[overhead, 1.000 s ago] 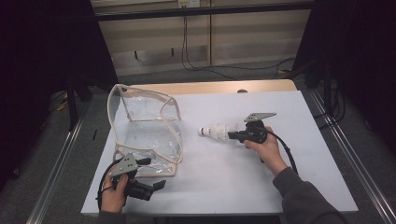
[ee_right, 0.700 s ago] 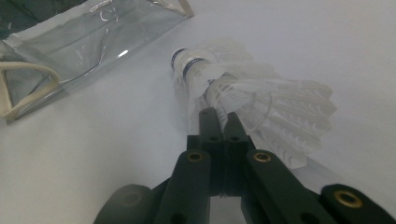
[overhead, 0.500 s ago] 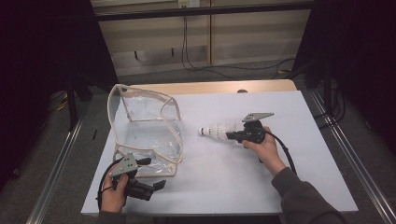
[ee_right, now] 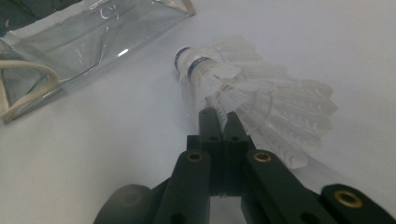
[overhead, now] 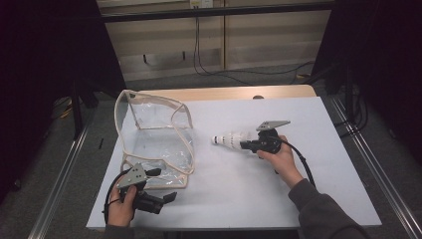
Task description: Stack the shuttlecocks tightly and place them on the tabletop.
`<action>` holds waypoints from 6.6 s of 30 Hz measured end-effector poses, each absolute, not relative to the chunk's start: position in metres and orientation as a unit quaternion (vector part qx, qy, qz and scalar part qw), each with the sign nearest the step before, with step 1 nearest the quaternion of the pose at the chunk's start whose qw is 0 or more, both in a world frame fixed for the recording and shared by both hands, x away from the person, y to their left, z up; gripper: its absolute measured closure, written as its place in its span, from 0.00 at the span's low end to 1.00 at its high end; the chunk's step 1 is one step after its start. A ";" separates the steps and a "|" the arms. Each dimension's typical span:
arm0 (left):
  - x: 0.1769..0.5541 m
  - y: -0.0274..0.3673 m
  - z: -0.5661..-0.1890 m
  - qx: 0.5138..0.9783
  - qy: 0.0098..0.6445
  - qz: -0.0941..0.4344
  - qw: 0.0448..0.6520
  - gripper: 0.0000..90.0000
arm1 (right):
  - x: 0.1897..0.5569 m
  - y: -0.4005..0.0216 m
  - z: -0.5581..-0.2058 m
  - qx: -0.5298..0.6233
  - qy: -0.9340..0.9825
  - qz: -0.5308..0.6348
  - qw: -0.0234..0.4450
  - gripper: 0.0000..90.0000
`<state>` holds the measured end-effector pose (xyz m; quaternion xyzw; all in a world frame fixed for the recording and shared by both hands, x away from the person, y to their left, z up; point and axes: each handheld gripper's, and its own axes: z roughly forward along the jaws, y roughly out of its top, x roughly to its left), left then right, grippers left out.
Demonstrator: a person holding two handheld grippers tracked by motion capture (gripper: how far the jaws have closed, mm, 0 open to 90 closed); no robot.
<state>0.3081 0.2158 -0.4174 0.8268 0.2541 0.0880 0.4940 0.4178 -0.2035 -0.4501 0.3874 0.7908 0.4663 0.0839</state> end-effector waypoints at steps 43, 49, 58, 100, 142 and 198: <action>0.308 0.216 -0.417 0.828 0.252 0.089 0.493 0.03 | 0.417 -0.196 -0.454 0.390 0.791 0.463 0.092 0.96; 0.308 0.216 -0.417 0.828 0.252 0.088 0.493 0.03 | 0.417 -0.197 -0.454 0.395 0.789 0.460 0.093 0.89; 0.308 0.216 -0.417 0.828 0.252 0.088 0.492 0.03 | 0.416 -0.200 -0.452 0.400 0.787 0.459 0.095 0.82; 0.308 0.215 -0.417 0.829 0.252 0.090 0.491 0.03 | 0.408 -0.204 -0.447 0.427 0.764 0.474 0.094 0.22; 0.309 0.216 -0.417 0.829 0.251 0.091 0.491 0.03 | 0.416 -0.184 -0.451 0.433 0.763 0.471 0.091 0.16; 0.309 0.216 -0.417 0.829 0.251 0.090 0.491 0.03 | 0.422 -0.165 -0.457 0.440 0.765 0.456 0.118 0.42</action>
